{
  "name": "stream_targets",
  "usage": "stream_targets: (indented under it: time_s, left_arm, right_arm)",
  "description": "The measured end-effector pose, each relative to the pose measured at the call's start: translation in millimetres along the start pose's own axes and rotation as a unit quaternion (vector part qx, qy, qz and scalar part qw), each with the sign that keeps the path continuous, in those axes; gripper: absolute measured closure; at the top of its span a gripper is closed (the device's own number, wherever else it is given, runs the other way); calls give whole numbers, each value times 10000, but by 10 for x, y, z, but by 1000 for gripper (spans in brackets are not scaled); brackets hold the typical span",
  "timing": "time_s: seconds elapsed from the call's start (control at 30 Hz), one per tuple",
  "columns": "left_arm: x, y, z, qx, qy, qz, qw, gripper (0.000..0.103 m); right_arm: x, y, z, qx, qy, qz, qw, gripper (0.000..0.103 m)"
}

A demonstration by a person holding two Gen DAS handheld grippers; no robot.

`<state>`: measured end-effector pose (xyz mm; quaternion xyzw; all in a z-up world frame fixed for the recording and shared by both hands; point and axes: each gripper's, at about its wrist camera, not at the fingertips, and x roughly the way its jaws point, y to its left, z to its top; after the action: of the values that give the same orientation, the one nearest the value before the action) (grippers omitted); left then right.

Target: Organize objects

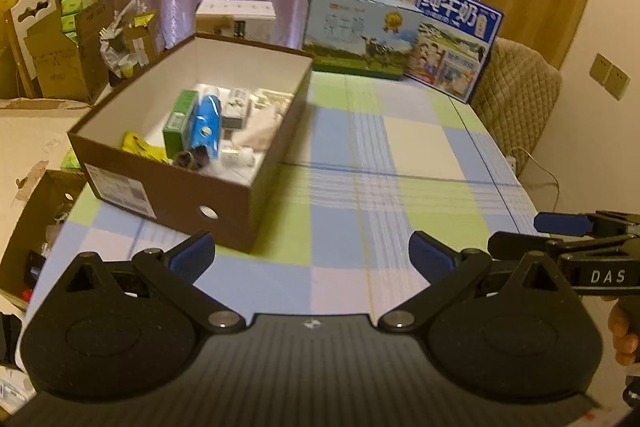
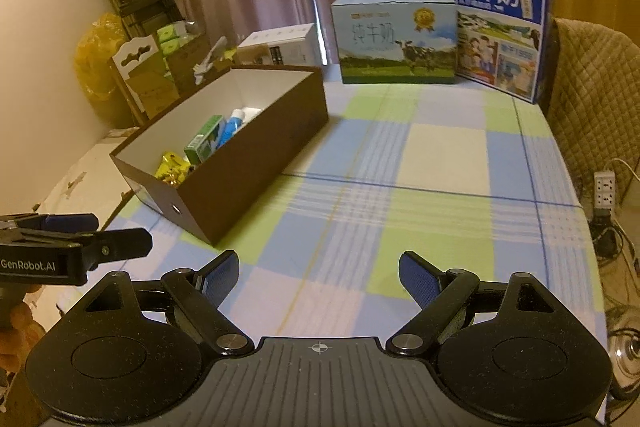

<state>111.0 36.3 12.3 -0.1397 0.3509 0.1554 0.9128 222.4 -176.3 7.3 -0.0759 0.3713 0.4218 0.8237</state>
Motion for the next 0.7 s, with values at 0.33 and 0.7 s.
stream_targets:
  time_s: [0.33,0.7]
  left_arm:
    - [-41,-301,-202,55,159,-28,9999,1]
    - [-32,-438,-322,119,295,-17,9995,1]
  right_arm:
    - [-176,-140,-173,57,51,1,10000,19]
    - [-247,-217,-285,161,85,-22,9998,19]
